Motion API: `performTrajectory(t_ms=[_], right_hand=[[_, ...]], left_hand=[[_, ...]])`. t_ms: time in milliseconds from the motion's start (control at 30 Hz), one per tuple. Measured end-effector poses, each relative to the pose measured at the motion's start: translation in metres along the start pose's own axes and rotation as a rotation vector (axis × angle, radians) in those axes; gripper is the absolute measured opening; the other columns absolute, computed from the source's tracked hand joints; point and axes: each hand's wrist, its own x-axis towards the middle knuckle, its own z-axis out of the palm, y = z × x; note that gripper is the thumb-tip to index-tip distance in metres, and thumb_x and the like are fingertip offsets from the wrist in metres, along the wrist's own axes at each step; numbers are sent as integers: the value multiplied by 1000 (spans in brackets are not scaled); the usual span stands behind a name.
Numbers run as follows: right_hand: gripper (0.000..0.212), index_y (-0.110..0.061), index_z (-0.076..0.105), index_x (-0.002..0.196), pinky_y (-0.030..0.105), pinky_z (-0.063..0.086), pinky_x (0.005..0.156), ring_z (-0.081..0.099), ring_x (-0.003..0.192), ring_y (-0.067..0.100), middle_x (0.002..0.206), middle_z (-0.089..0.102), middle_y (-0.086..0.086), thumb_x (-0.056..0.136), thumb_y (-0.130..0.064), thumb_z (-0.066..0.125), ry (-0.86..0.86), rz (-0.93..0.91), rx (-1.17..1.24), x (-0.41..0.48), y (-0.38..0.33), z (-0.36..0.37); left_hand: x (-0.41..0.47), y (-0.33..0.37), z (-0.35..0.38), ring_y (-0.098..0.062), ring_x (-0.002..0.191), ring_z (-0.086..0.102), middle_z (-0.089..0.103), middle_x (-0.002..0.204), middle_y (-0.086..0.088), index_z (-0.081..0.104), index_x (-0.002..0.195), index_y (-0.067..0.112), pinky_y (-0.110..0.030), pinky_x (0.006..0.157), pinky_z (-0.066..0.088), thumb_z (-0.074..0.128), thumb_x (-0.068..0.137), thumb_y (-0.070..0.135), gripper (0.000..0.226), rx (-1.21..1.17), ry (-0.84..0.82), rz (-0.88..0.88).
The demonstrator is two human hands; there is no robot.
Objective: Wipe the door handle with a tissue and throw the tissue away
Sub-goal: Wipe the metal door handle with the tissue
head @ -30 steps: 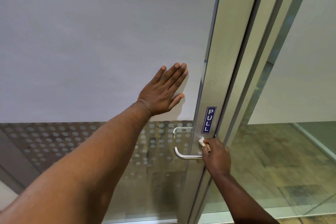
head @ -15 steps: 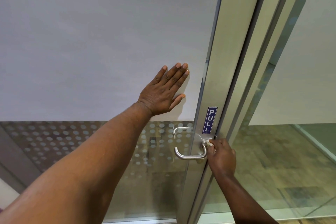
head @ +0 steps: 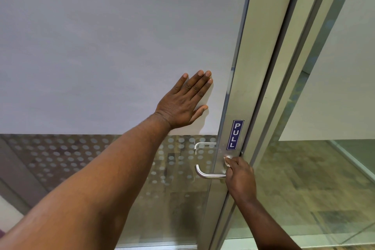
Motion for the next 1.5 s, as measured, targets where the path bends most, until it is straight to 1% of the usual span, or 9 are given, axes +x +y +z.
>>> performTrajectory(t_ms=[267,400,500,600,833,1000,1133,1400,1500], right_hand=[[23,-10,73,110,26,46,79,65,89,21,99,72,5,90,-4,63,217,400,413,-9,-3,16],[22,-15,76,100,7,43,67,69,85,20,85,72,-6,87,-3,64,226,602,594,-14,2,23],[22,-13,78,98,27,51,67,68,75,22,82,75,4,88,-4,60,200,785,743,-13,4,31],[25,-11,76,94,26,53,56,65,64,18,76,73,10,87,5,58,219,945,1024,-15,0,38],[27,4,62,114,41,55,82,69,93,30,100,70,21,92,14,48,124,1174,1612,-15,-9,40],[19,4,62,103,44,50,96,69,92,27,101,69,19,92,15,51,116,1298,1643,-10,-10,39],[15,4,63,92,35,62,77,67,82,24,92,68,15,88,16,54,205,1307,1649,-4,-16,36],[36,2,54,125,39,50,93,64,102,29,98,65,15,92,14,46,430,1313,1601,-14,-13,36],[35,0,50,125,38,52,97,66,94,25,98,65,16,93,12,41,418,1271,1643,-18,-3,22]], left_hand=[[0,0,1,-23,159,-6,10,173,-12,9,165,8,-44,130,-2,29,108,52,75,-7,2,2],[-1,0,3,-23,160,-7,9,173,-12,10,165,8,-44,130,-2,29,108,53,75,-4,0,1],[0,-1,3,-23,160,-8,1,174,-10,9,165,8,-44,130,-3,29,108,53,76,-4,2,-3],[0,0,3,-23,159,-8,4,174,-11,9,165,8,-43,130,-4,29,108,53,76,-4,4,-2],[-1,-1,1,-22,159,-4,12,173,-12,10,165,8,-43,130,-5,29,108,52,75,12,16,0],[0,0,0,-23,159,-5,12,173,-13,12,165,7,-43,130,-5,28,108,53,75,9,6,1],[0,-1,1,-23,159,-8,10,173,-12,10,165,8,-43,129,-6,27,108,53,75,16,-8,0],[0,-1,1,-23,159,-7,10,173,-12,11,165,7,-43,130,-5,29,108,53,76,20,-2,3],[-1,-3,0,-23,159,-6,9,173,-12,9,165,7,-43,130,-6,28,108,53,76,25,-2,6]])
